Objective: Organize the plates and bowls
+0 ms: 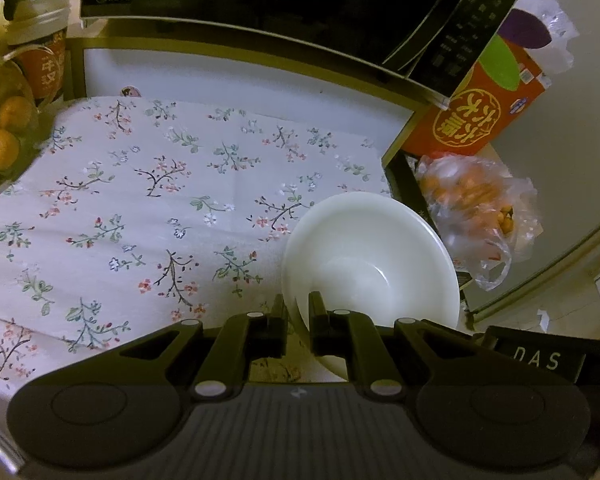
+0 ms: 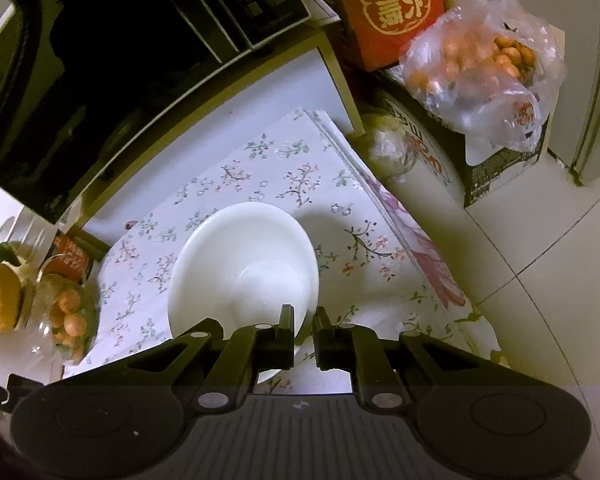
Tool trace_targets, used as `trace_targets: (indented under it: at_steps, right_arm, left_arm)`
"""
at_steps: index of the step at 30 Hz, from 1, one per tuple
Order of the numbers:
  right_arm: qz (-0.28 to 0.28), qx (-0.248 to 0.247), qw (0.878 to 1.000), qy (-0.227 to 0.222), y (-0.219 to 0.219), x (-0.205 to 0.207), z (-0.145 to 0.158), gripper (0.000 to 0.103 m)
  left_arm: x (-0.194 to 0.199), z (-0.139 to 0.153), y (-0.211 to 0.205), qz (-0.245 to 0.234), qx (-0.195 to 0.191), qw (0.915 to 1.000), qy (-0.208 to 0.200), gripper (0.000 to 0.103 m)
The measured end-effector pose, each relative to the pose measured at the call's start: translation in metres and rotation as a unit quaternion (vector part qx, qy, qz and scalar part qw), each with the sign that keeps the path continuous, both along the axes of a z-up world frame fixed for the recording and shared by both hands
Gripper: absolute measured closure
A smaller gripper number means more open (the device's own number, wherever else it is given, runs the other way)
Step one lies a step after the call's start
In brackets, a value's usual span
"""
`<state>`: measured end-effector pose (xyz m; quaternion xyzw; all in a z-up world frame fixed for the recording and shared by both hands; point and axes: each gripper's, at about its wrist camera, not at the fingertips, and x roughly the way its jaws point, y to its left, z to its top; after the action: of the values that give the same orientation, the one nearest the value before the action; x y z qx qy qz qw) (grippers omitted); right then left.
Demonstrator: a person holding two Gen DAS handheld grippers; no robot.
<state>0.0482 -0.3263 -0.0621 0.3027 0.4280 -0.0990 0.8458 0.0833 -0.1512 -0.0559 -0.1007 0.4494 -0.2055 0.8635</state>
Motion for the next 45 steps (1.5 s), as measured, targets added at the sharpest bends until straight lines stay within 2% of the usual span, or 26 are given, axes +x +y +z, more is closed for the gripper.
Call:
trace_targets:
  at_steps: [14, 30, 39, 45]
  right_arm:
    - [0.035, -0.008, 0.999, -0.022, 0.017, -0.036, 0.026, 0.093]
    - [0.090, -0.008, 0.994, -0.057, 0.046, -0.081, 0.051, 0.092]
    - [0.136, -0.016, 0.989, -0.063, 0.074, -0.099, 0.058, 0.092]
    - [0.154, -0.025, 0.985, -0.067, 0.085, -0.117, 0.059, 0.092]
  left_arm:
    - [-0.040, 0.021, 0.021, -0.003, 0.005, 0.9998, -0.020, 0.094]
    - [-0.090, 0.042, 0.058, 0.018, 0.000, 0.9990, -0.041, 0.093]
    - [-0.118, 0.041, 0.090, 0.047, -0.017, 0.9985, -0.023, 0.093]
    - [-0.130, 0.040, 0.095, 0.032, -0.022, 0.9992, -0.013, 0.092]
